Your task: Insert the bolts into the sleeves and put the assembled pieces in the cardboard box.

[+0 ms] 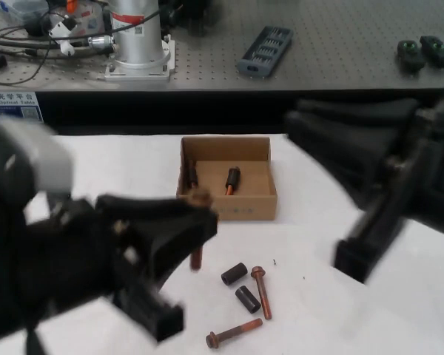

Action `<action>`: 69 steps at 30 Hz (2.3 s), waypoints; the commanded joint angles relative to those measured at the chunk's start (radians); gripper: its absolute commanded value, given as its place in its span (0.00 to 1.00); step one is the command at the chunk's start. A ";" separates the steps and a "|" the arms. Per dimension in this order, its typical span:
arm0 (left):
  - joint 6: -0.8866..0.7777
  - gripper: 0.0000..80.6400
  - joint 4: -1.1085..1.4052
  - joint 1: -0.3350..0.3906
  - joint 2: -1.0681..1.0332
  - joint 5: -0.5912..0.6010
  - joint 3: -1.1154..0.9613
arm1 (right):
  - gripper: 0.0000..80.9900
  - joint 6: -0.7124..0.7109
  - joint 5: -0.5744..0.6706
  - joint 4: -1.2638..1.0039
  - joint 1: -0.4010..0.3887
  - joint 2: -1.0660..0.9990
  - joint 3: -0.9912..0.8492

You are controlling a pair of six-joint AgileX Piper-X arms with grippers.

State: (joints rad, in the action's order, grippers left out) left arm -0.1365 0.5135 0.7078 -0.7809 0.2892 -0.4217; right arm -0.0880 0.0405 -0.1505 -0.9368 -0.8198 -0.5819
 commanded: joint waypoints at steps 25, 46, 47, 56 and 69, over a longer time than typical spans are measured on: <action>-0.044 0.01 -0.701 -0.150 -0.978 -0.099 -1.158 | 0.05 -0.046 -0.189 0.806 0.006 0.536 -0.003; -0.044 0.01 -0.808 -0.211 -1.346 -0.186 -1.362 | 0.05 0.057 -0.189 0.894 0.006 0.553 -0.003; -0.044 0.01 -0.804 -0.211 -1.356 -0.211 -1.362 | 0.05 0.069 -0.187 0.894 0.006 0.553 -0.003; -0.044 0.01 -0.711 -0.219 -1.431 -0.261 -1.362 | 0.05 0.095 -0.184 0.894 0.003 0.553 -0.003; -0.043 0.01 -0.698 -0.224 -1.495 -0.268 -1.382 | 0.05 0.122 -0.181 0.906 0.004 0.553 -0.003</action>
State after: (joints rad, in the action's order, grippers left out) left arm -0.1750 -0.1837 0.4884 -2.2794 0.0420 -1.7915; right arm 0.0227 -0.1465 0.7513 -0.9349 -0.2738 -0.5819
